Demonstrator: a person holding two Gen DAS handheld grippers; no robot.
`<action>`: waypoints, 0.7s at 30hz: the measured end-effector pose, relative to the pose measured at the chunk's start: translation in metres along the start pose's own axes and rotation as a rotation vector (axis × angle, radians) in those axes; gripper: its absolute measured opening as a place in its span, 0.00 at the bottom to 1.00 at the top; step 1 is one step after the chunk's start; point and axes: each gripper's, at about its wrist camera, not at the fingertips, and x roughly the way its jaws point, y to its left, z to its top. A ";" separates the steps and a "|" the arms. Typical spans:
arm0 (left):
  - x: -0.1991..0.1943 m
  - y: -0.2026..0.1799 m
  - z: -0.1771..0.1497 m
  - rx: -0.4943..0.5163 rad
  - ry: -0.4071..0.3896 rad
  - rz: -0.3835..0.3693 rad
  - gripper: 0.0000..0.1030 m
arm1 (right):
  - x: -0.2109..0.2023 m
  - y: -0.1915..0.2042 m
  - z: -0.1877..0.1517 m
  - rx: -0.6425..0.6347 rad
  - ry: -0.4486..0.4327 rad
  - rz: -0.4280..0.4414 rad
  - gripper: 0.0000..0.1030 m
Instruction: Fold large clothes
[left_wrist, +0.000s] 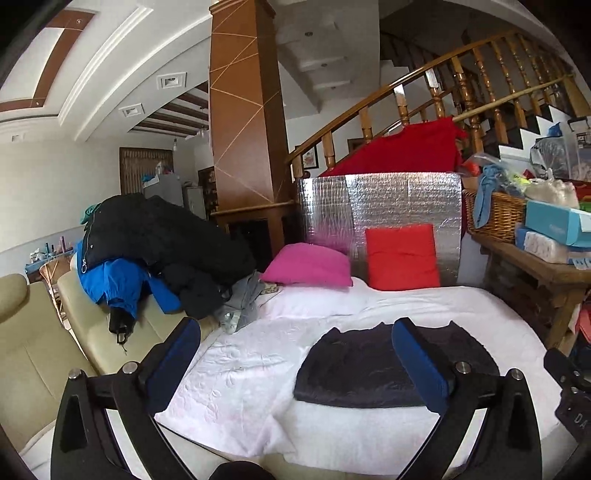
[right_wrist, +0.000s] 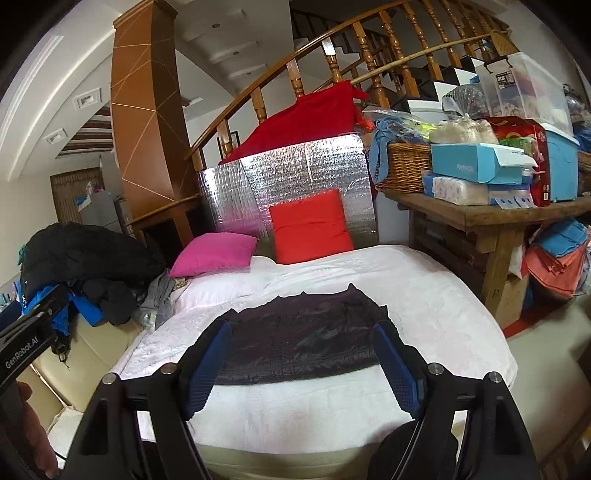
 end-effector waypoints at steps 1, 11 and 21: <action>-0.003 0.000 0.000 -0.002 -0.003 -0.001 1.00 | -0.003 0.001 0.000 -0.006 -0.004 -0.001 0.79; -0.025 0.012 0.002 -0.031 -0.048 0.006 1.00 | -0.020 0.009 0.001 -0.030 -0.019 -0.014 0.79; -0.022 0.019 -0.003 -0.036 -0.038 0.014 1.00 | -0.016 0.016 -0.001 -0.042 -0.004 -0.011 0.79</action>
